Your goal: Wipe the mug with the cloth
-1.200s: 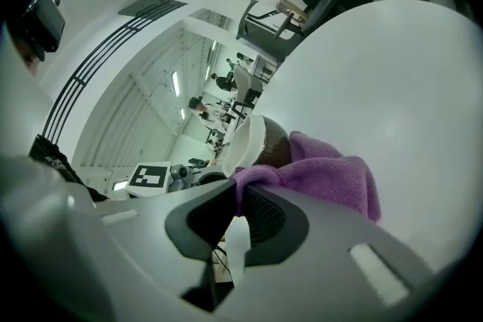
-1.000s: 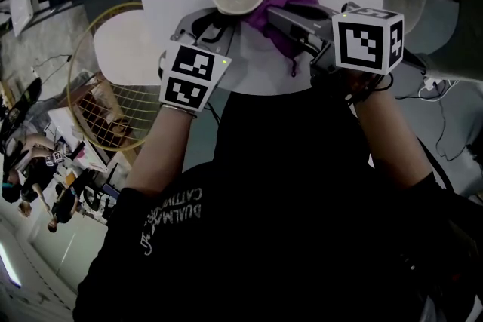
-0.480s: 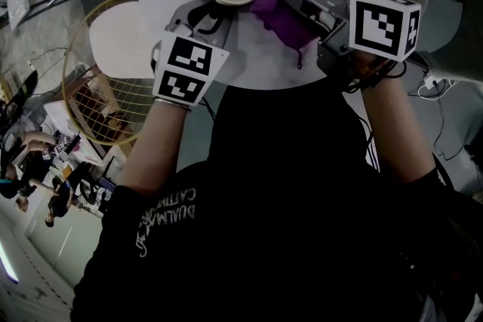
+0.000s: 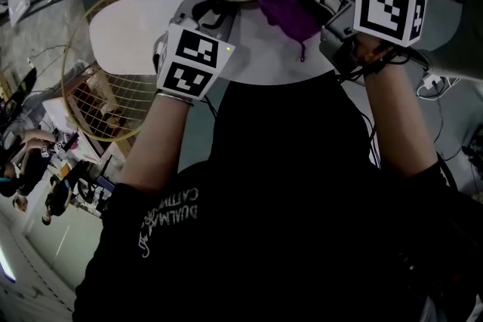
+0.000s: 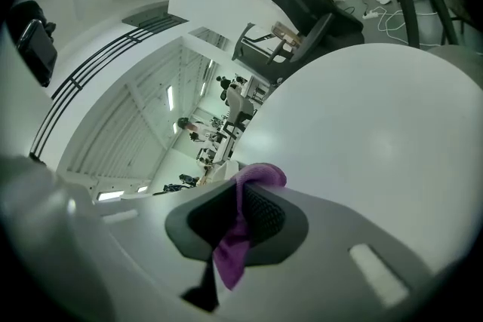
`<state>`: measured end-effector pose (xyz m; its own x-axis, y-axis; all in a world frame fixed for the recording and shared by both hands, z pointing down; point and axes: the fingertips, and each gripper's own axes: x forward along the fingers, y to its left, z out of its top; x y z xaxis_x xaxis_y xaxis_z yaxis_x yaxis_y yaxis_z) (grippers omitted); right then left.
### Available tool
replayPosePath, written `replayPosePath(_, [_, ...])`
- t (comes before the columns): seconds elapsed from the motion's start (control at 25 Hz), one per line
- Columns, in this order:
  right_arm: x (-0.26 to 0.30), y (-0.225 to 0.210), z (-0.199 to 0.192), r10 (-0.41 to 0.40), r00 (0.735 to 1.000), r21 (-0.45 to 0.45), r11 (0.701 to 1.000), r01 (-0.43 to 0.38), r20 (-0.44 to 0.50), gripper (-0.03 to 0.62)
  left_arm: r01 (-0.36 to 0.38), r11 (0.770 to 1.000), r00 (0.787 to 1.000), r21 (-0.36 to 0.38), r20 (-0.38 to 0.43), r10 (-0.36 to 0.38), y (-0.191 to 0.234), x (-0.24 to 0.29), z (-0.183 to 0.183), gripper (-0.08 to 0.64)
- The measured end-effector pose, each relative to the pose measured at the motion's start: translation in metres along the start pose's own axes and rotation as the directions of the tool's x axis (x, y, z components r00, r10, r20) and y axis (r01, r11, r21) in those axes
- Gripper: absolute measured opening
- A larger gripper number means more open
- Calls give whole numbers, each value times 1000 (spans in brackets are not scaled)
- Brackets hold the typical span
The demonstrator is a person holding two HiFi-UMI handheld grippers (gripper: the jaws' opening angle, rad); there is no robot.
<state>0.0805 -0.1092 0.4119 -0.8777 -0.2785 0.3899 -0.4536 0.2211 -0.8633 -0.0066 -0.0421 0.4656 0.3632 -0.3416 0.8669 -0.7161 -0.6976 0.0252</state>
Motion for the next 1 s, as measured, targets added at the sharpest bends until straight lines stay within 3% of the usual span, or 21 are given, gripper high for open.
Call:
replayPosePath(0.2, [8,6,10,4,1000,-39,999,-4,-9,30,10,1000,1000,12,-4,-10,1,2,0,78])
replayPosePath(0.44, [18,3,23,-43,999,87,995,44,-9,28,42,999,999,25,-13,-41,3,4,-6,81])
replayPosePath(0.64, [19,0,23,-76,997,130,989,76,-5,26,53,994,999,92,-17,-51,-3,3,-10,78])
replayPosePath(1.0, [11,-2,21,-185,983,230,957,179,4,26,90,987,996,130,16,-93,-18,-3,-6,78])
